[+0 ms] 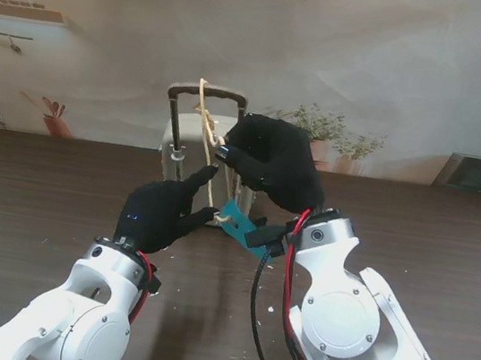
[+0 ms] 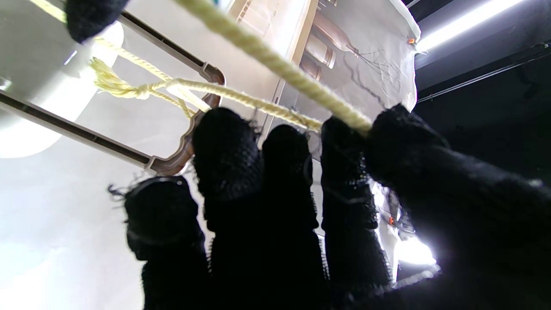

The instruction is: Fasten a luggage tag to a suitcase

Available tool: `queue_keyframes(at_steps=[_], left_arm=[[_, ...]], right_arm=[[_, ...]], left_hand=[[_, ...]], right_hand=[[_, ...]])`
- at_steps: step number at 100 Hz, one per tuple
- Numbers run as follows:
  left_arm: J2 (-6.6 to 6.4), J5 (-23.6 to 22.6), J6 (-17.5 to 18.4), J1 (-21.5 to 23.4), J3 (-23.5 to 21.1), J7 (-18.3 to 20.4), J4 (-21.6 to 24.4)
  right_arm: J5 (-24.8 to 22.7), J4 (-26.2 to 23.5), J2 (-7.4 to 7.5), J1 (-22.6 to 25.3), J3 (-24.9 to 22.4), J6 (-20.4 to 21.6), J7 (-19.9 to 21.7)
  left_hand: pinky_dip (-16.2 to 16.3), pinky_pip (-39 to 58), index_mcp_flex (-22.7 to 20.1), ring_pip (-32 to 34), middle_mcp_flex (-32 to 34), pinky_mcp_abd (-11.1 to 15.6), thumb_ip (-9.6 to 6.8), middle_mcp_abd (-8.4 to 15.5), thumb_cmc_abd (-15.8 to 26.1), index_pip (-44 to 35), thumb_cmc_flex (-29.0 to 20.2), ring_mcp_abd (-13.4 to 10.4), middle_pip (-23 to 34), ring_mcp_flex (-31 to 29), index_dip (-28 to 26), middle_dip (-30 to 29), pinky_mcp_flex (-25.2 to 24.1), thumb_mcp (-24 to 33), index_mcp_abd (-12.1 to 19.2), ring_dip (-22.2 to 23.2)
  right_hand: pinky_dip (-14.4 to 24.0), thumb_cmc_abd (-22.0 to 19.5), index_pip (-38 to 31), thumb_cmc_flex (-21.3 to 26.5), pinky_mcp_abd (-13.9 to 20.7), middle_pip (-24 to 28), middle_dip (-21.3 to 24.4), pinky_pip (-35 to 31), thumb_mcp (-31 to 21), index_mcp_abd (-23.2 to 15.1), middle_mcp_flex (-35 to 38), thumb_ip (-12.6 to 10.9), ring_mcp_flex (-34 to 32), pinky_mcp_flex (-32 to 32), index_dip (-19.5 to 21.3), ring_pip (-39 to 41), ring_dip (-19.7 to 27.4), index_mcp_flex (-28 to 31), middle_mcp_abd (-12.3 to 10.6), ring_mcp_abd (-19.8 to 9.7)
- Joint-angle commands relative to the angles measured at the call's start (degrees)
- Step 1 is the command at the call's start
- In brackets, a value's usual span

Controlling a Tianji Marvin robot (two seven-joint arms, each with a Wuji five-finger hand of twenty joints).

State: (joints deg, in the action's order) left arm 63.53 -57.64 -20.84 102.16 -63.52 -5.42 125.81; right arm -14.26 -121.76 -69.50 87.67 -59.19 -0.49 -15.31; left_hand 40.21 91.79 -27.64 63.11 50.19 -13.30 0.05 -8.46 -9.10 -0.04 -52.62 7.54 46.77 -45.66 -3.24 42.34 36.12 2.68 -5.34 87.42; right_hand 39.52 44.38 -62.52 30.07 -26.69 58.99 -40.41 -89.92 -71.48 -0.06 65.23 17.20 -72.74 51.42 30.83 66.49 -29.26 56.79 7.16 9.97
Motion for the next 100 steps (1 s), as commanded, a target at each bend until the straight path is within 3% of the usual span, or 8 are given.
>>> queue_keyframes(at_steps=[1, 17, 22, 45, 64, 74, 81, 100], left_arm=[[-0.25, -0.9, -0.6, -0.1, 0.1, 2.0, 0.6], [-0.65, -2.1, -2.0, -0.6, -0.1, 5.3, 1.3], [-0.73, -2.3, -2.4, -1.0, -0.1, 6.2, 1.4], [-0.63, -0.7, -3.1, -4.4, 0.1, 6.9, -0.6], [-0.54, 0.6, -4.0, -7.6, 0.7, 7.6, -2.5], [-0.53, 1.8, -4.8, -9.5, 0.9, 8.4, -3.6], [-0.45, 2.1, -5.1, -10.6, 1.1, 8.3, -4.6], [-0.26, 3.0, -7.2, -12.6, 1.6, 8.3, -5.7]], right_arm=[[0.1, -0.2, 0.06, 0.2, 0.0, 0.2, 0.8], [0.1, -0.2, 0.04, 0.3, 0.2, 0.3, 0.7], [0.1, -0.1, 0.04, 0.3, 0.2, 0.3, 0.7], [0.0, -0.1, 0.07, 0.5, 0.4, 0.5, 0.7], [0.0, -0.2, 0.18, 0.7, 0.1, 0.6, 1.0], [-0.1, -0.3, 0.24, 0.9, 0.0, 0.7, 1.1], [-0.1, -0.3, 0.27, 1.1, -0.2, 0.7, 1.1], [0.0, -0.3, 0.3, 1.3, -0.7, 0.8, 1.1]], left_hand=[[-2.5, 8.2, 3.6, 8.6, 1.2, 5.6, -1.37, 0.2, 1.8, 0.7, 0.1, -7.8, 3.2, -3.0, 1.7, 1.7, 5.0, -1.7, -2.3, 2.5], [-11.3, 22.9, 7.1, 24.6, 3.3, 19.5, -1.74, 1.8, 2.0, 1.2, 0.6, -31.6, 8.2, -7.4, 2.6, 1.6, 21.5, -2.1, -1.9, 2.5], [-14.7, 24.4, 6.7, 26.2, 5.0, 21.8, -1.88, 2.8, 1.9, 1.1, 0.7, -35.8, 10.0, -7.9, 2.5, 1.0, 25.7, -2.1, -2.3, 2.5], [-15.9, 25.9, 7.3, 26.7, 7.7, 22.7, -1.88, 4.4, 1.7, 1.2, 0.1, -36.2, 12.6, -9.6, 2.7, 0.3, 26.5, -1.9, -2.1, -1.2], [-16.7, 24.1, 8.6, 26.8, 6.1, 18.6, -1.87, 3.5, 2.1, 1.4, 0.1, -35.1, 11.1, -7.7, 3.0, -0.9, 25.7, -1.9, -4.3, -0.6], [-16.0, 23.1, 9.3, 25.0, 4.8, 16.3, -1.83, 2.6, 2.6, 1.5, -0.1, -31.4, 9.9, -7.5, 3.2, -1.4, 23.1, -2.0, -4.5, 1.2], [-15.0, 22.2, 9.6, 21.2, 4.2, 15.2, -1.82, 2.3, 2.9, 1.5, -0.3, -25.3, 8.9, -9.7, 3.3, -1.8, 21.7, -2.1, -5.8, 2.5], [-14.3, 21.7, 9.8, 19.3, 4.0, 14.0, -1.6, 1.9, 3.8, 1.5, -1.4, -21.8, 8.4, -11.2, 3.3, -2.2, 20.8, -2.0, -8.1, 2.5]], right_hand=[[1.1, -0.6, -1.8, 2.6, 0.6, 1.4, -0.2, -2.4, -1.1, -2.3, -1.5, 0.7, -2.2, -0.2, 0.7, -0.1, 0.6, -1.6, 0.2, -0.4], [1.2, -0.7, -1.8, 2.6, 0.6, 1.4, -0.2, -2.4, -1.1, -2.3, -1.5, 0.7, -2.2, -0.2, 0.7, 0.0, 0.6, -1.7, 0.3, -0.3], [1.2, -0.7, -1.8, 2.6, 0.6, 1.4, -0.2, -2.4, -1.0, -2.3, -1.5, 0.7, -2.2, -0.2, 0.7, 0.0, 0.6, -1.7, 0.2, -0.4], [1.2, -0.7, -1.7, 2.5, 0.6, 1.4, -0.2, -2.5, -1.0, -2.2, -1.4, 0.7, -2.2, -0.2, 0.7, 0.0, 0.6, -1.7, 0.3, -0.3], [1.2, -0.8, -1.7, 2.6, 0.6, 1.4, -0.2, -2.5, -0.9, -2.2, -1.5, 0.7, -2.2, -0.2, 0.7, 0.0, 0.6, -1.8, 0.2, -0.3], [1.2, -0.8, -1.7, 2.6, 0.6, 1.5, -0.2, -2.5, -0.9, -2.3, -1.6, 0.7, -2.1, -0.2, 0.7, 0.0, 0.6, -1.8, 0.2, -0.3], [1.2, -0.9, -1.7, 2.6, 0.6, 1.5, -0.3, -2.4, -0.9, -2.4, -1.6, 0.7, -2.2, -0.3, 0.7, 0.0, 0.6, -1.8, 0.2, -0.3], [1.3, -1.0, -1.7, 2.6, 0.7, 1.5, -0.3, -2.5, -0.8, -2.3, -1.7, 0.7, -2.1, -0.5, 0.7, -0.1, 0.7, -1.8, 0.3, -0.1]])
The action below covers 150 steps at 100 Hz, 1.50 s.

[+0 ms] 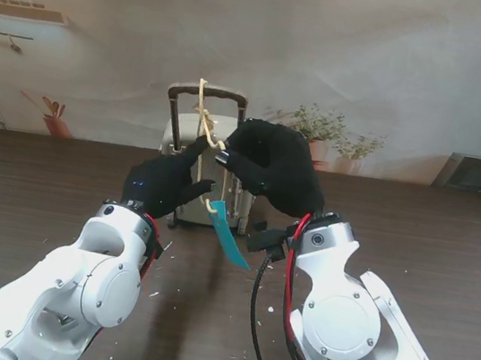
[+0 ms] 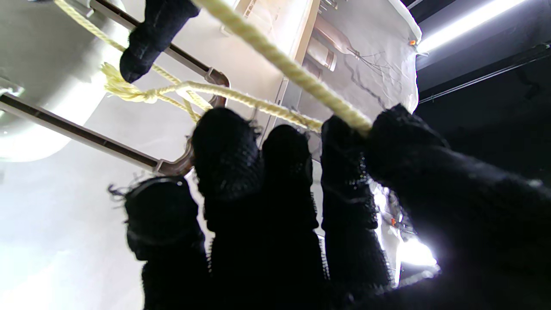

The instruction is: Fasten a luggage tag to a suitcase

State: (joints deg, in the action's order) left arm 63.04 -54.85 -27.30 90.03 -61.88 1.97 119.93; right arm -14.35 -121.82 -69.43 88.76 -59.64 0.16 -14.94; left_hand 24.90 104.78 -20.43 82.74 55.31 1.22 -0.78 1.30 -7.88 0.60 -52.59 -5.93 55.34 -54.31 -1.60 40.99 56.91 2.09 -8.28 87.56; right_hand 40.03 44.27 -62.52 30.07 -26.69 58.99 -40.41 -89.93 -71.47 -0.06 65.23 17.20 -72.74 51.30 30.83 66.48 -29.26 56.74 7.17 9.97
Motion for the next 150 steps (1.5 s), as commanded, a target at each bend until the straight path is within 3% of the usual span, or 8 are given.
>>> queue_keyframes(at_steps=[1, 8, 23, 46, 48, 67, 104, 150], left_arm=[[0.24, 0.3, -0.8, -0.5, 0.0, 0.9, 0.1], [0.28, 0.3, -1.2, -0.7, 0.1, 0.8, 0.0], [0.54, 0.2, -2.7, -1.0, 0.3, -0.3, -0.1], [0.59, 1.1, -4.3, -2.4, 0.4, 0.3, -0.6], [0.6, 1.2, -4.5, -2.6, 0.5, 0.4, -0.7], [0.77, 2.3, -5.6, -4.6, 1.1, 0.3, -2.0], [1.22, 4.8, -6.3, -8.8, 2.8, -0.3, -5.4], [2.25, 7.0, -7.5, -11.5, 4.8, -3.6, -7.9]], right_arm=[[0.1, -0.2, 0.24, 0.2, -0.3, 0.2, 0.8], [0.1, -0.2, 0.27, 0.3, -0.4, 0.2, 0.9], [0.2, -0.2, 0.3, 0.4, -0.6, 0.3, 1.0], [0.1, -0.3, 0.35, 0.7, -0.8, 0.5, 1.0], [0.1, -0.3, 0.35, 0.7, -0.9, 0.5, 1.0], [0.0, -0.3, 0.41, 1.0, -1.0, 0.6, 1.0], [-0.3, -0.5, 0.54, 1.5, -1.6, 0.7, 1.2], [-0.1, -0.4, 0.66, 2.0, -2.1, 0.9, 1.4]], left_hand=[[1.1, 8.7, 2.6, -0.4, -1.2, -0.6, -0.75, -8.0, 2.6, 0.9, -1.4, -8.2, -0.3, -2.6, 1.7, -0.9, -0.1, -1.4, -5.2, 2.4], [1.2, 8.5, 2.5, -0.6, -1.3, -1.0, -0.69, -8.0, 2.9, 0.8, -1.6, -7.9, -0.4, -2.5, 1.6, -1.0, -0.4, -1.4, -6.0, 2.4], [1.9, 7.7, 3.7, -2.3, -2.0, -2.4, -0.39, -8.5, 4.7, 1.1, -1.4, -5.3, -1.6, -2.6, 1.8, -1.7, -1.5, -1.9, -12.3, 2.4], [2.8, 6.8, 5.3, -3.7, -3.5, -4.0, -0.08, -9.3, 6.0, 1.4, -1.2, -3.0, -2.4, -1.8, 1.9, -2.3, -3.6, -2.3, -15.4, 2.4], [2.9, 6.7, 5.4, -3.9, -3.8, -4.2, -0.03, -10.4, 6.0, 1.4, -1.2, -2.7, -2.7, -1.7, 1.9, -2.4, -3.9, -2.3, -15.6, 2.4], [4.3, 5.4, 6.0, -5.7, -4.8, -6.1, 0.24, -10.7, 6.6, 1.4, -1.5, -0.8, -3.7, -0.8, 2.0, -2.9, -6.0, -2.4, -15.8, 2.4], [5.9, 4.0, 7.1, -7.3, -6.6, -6.9, 0.32, -10.9, 6.6, 1.7, -0.5, 0.7, -5.0, 0.5, 2.1, -3.4, -8.9, -2.6, -15.3, 2.4], [7.6, 3.0, 6.3, -7.2, -8.1, -7.7, 0.48, -10.2, 6.9, 0.2, -1.2, 0.5, -4.0, 0.9, 0.2, -2.1, -9.2, -2.5, -15.7, 2.4]], right_hand=[[0.8, -0.9, -1.7, 2.7, 0.7, 1.5, -0.3, -2.5, -0.8, -2.3, -1.7, 0.6, -2.1, -0.4, 0.7, -0.1, 0.7, -1.8, 0.3, -0.1], [0.8, -0.9, -1.7, 2.7, 0.7, 1.5, -0.3, -2.5, -0.7, -2.4, -1.8, 0.6, -2.1, -0.4, 0.7, -0.2, 0.7, -1.8, 0.2, -0.2], [0.8, -1.0, -1.7, 2.7, 0.7, 1.6, -0.3, -2.5, -0.7, -2.4, -1.8, 0.6, -2.1, -0.4, 0.8, -0.2, 0.8, -1.8, 0.3, -0.1], [0.8, -1.0, -1.7, 2.7, 0.7, 1.6, -0.2, -2.5, -0.6, -2.5, -1.8, 0.6, -2.1, -0.5, 0.8, -0.2, 0.8, -1.8, 0.2, -0.2], [0.8, -1.0, -1.7, 2.7, 0.7, 1.6, -0.2, -2.5, -0.6, -2.5, -1.9, 0.6, -2.1, -0.5, 0.8, -0.2, 0.8, -1.8, 0.2, -0.2], [0.8, -1.3, -1.7, 2.8, 0.7, 1.6, -0.2, -2.4, -0.4, -2.6, -2.1, 0.6, -2.1, -0.6, 0.8, -0.3, 0.8, -1.9, 0.2, -0.2], [0.9, -1.5, -1.6, 2.8, 0.9, 1.8, -0.2, -2.6, -0.2, -2.6, -2.1, 0.6, -2.1, -0.8, 0.9, -0.2, 0.9, -2.0, 0.2, -0.2], [1.0, -1.6, -1.6, 2.9, 1.0, 1.9, -0.4, -2.6, 0.0, -2.8, -2.2, 0.5, -2.1, -0.8, 1.1, -0.2, 0.9, -2.1, 0.2, -0.2]])
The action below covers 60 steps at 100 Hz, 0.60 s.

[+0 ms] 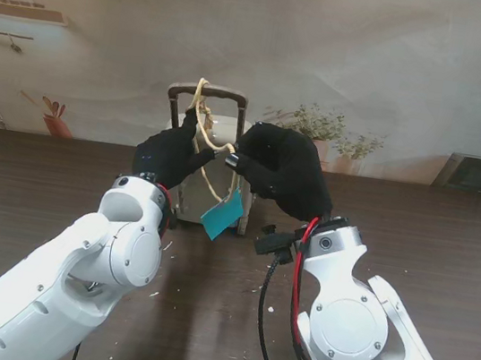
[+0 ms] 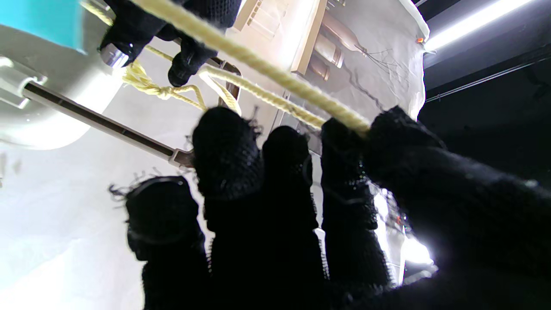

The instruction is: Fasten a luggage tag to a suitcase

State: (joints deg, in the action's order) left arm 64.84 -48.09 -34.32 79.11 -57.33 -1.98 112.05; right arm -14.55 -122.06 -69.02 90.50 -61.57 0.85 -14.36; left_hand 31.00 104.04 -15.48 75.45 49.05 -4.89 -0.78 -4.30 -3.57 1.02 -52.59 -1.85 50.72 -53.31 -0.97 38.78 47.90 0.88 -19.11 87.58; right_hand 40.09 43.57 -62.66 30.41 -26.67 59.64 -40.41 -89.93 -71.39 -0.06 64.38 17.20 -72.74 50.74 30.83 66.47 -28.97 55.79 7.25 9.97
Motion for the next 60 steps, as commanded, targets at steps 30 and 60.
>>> queue_keyframes(at_steps=[30, 60], left_arm=[[0.96, 1.6, -0.7, -1.5, 0.9, -1.1, -1.0], [1.51, 2.7, -0.8, -2.0, 1.1, -3.0, -1.8]], right_arm=[[0.1, -0.3, 0.35, 0.6, -0.5, 0.5, 1.1], [0.0, -0.4, 0.34, 0.6, -0.5, 0.6, 1.0]], left_hand=[[1.9, 3.5, 2.5, 0.7, -2.4, -1.7, 0.56, -4.7, 2.6, 0.5, -0.8, -3.8, 1.1, 0.2, -1.5, 0.5, -0.1, -1.3, -6.1, 2.4], [2.3, 3.5, -1.2, 1.0, -2.1, -1.8, 0.66, -3.3, 1.6, -12.2, -3.3, -4.1, 2.8, -0.2, -15.6, 1.4, 0.1, -1.1, -2.9, 2.4]], right_hand=[[0.9, -1.0, -1.5, 2.6, 0.9, 1.2, -0.4, -2.6, -0.2, -2.8, -1.3, 0.5, -2.1, -0.2, 1.2, -0.2, 0.6, -1.2, 0.1, -0.2], [0.9, -0.9, -1.5, 2.6, 1.0, 1.1, -0.5, -2.6, -0.2, -2.9, -1.3, 0.5, -2.1, -0.2, 1.2, -0.2, 0.6, -1.2, 0.1, -0.2]])
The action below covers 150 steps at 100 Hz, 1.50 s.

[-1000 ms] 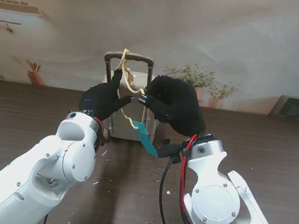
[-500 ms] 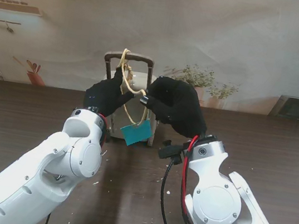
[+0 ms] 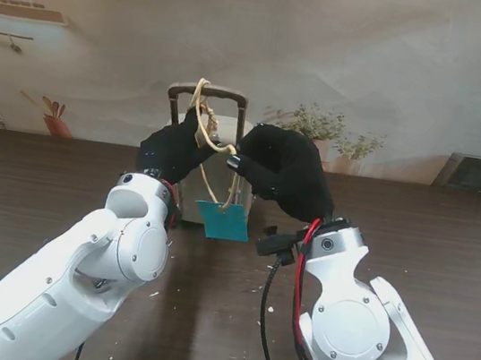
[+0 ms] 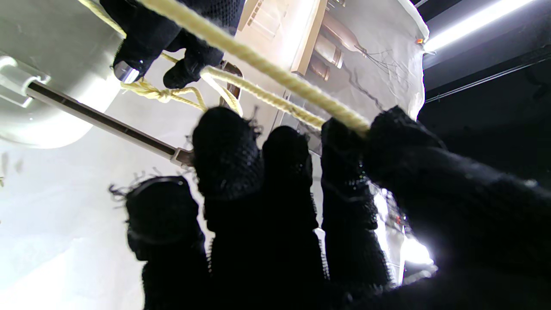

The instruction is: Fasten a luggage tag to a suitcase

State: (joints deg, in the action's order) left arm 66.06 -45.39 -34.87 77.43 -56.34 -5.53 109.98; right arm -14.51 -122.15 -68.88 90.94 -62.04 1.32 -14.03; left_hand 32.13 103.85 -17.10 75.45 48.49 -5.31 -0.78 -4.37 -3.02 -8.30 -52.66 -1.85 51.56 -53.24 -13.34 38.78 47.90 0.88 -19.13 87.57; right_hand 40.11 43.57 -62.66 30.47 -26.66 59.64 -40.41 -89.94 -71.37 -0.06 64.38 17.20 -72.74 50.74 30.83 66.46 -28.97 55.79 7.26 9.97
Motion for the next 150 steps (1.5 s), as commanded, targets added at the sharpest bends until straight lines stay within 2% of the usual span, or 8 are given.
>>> queue_keyframes(at_steps=[1, 12, 19, 39, 85, 113, 141, 150], left_arm=[[0.31, 0.0, -0.3, -0.3, 0.2, 0.5, 0.2], [0.44, 0.2, -0.5, -0.5, 0.2, 0.2, 0.1], [0.6, 0.6, -0.4, -0.6, 0.2, -0.3, 0.0], [1.28, 2.0, 1.2, -1.2, 0.1, -2.9, -1.2], [2.16, 3.5, 0.9, -2.9, 1.8, -4.9, -3.6], [2.57, 3.5, 0.4, -3.8, 2.5, -6.1, -4.7], [2.46, 3.2, 1.2, -3.4, 2.1, -6.4, -4.6], [2.3, 3.1, 1.6, -2.8, 1.9, -6.1, -3.9]], right_arm=[[0.0, -0.3, 0.2, 0.2, 0.0, 0.2, 0.7], [0.0, -0.3, 0.22, 0.2, 0.1, 0.2, 0.8], [0.0, -0.3, 0.23, 0.2, 0.1, 0.3, 0.8], [-0.1, -0.3, 0.3, 0.3, -0.1, 0.4, 1.0], [0.1, -0.4, 0.4, 0.9, -0.4, 0.6, 1.2], [0.0, -0.4, 0.48, 1.1, -0.6, 0.9, 1.4], [0.1, -0.4, 0.47, 1.0, -0.4, 0.9, 1.5], [0.1, -0.4, 0.46, 1.0, -0.3, 1.0, 1.4]], left_hand=[[1.1, 3.7, 0.6, 1.0, -1.6, -1.4, 0.67, -3.3, 1.0, -3.4, -3.2, -4.1, 1.9, -0.2, -3.6, 1.4, 0.1, -1.1, -2.9, 2.4], [1.1, 3.8, 3.7, 1.1, -2.1, -1.4, 0.66, -3.3, 1.1, -5.6, -2.9, -4.4, 1.8, 0.1, -4.7, 1.3, 0.1, -1.1, -3.0, 2.4], [1.1, 3.8, 4.7, 1.2, -2.0, -1.4, 0.62, -3.4, 1.1, -1.2, -3.0, -4.6, 1.8, 0.3, 0.5, 1.3, 0.1, -1.1, -3.7, 2.4], [1.2, 4.7, -0.1, 1.5, 0.4, -1.7, 0.52, -2.8, 0.2, 0.9, -5.1, -4.0, 2.8, -1.4, 4.3, 1.7, 1.5, -0.4, -2.4, 2.4], [-0.3, 6.6, 3.0, 2.3, 1.4, -0.2, 0.83, -0.4, -2.1, -36.6, -10.3, -5.7, 5.6, -2.6, -16.2, 2.1, 3.0, -0.1, 2.6, 2.4], [-1.5, 7.2, 6.0, 2.9, 3.1, 0.7, 1.11, 0.9, -5.9, -54.3, -14.2, -7.0, 7.3, -3.9, -21.6, 2.1, 5.0, 0.2, 6.9, 2.4], [-2.7, 7.9, 5.0, 2.2, 5.8, 0.3, 1.87, 2.5, -3.7, -60.7, -15.8, -5.8, 8.1, -6.4, -25.9, 2.1, 7.2, -0.9, 8.3, 2.4], [-2.9, 8.0, 4.9, 2.1, 5.9, 0.0, 2.01, 0.9, -3.2, -60.8, -16.1, -5.3, 8.0, -6.7, -26.3, 2.0, 7.3, -1.1, 7.8, 2.4]], right_hand=[[0.9, -0.9, -1.5, 2.5, 1.0, 1.1, -0.4, -2.6, -0.2, -2.9, -1.3, 0.5, -2.1, -0.2, 1.2, -0.2, 0.6, -1.1, 0.0, -0.3], [0.9, -0.9, -1.5, 2.5, 1.0, 1.0, -0.4, -2.6, -0.2, -2.9, -1.3, 0.5, -2.1, -0.2, 1.1, -0.2, 0.6, -1.1, 0.1, -0.2], [0.9, -0.9, -1.5, 2.5, 0.9, 1.1, -0.4, -2.6, -0.2, -2.9, -1.2, 0.5, -2.1, -0.2, 1.1, -0.2, 0.6, -1.1, 0.1, -0.2], [0.9, -0.9, -1.5, 2.5, 1.0, 1.1, -0.5, -2.6, -0.2, -3.0, -1.2, 0.5, -2.1, -0.2, 1.1, -0.2, 0.6, -1.1, 0.0, -0.2], [0.9, -0.9, -1.4, 2.4, 0.9, 1.0, -0.5, -2.6, -0.2, -3.0, -1.2, 0.6, -2.1, -0.2, 1.1, -0.1, 0.6, -1.0, 0.0, -0.2], [0.9, -0.8, -1.4, 2.4, 0.9, 1.0, -0.5, -2.6, -0.3, -2.9, -1.2, 0.6, -2.1, -0.2, 1.1, -0.1, 0.6, -1.0, 0.0, -0.2], [1.0, -0.8, -1.4, 2.4, 0.9, 1.0, -0.5, -2.6, -0.3, -3.0, -1.1, 0.6, -2.1, -0.2, 1.1, -0.1, 0.6, -1.0, 0.1, -0.1], [1.0, -0.8, -1.4, 2.4, 0.9, 1.0, -0.5, -2.6, -0.3, -3.0, -1.1, 0.6, -2.1, -0.2, 1.1, -0.1, 0.6, -1.0, 0.1, -0.2]])
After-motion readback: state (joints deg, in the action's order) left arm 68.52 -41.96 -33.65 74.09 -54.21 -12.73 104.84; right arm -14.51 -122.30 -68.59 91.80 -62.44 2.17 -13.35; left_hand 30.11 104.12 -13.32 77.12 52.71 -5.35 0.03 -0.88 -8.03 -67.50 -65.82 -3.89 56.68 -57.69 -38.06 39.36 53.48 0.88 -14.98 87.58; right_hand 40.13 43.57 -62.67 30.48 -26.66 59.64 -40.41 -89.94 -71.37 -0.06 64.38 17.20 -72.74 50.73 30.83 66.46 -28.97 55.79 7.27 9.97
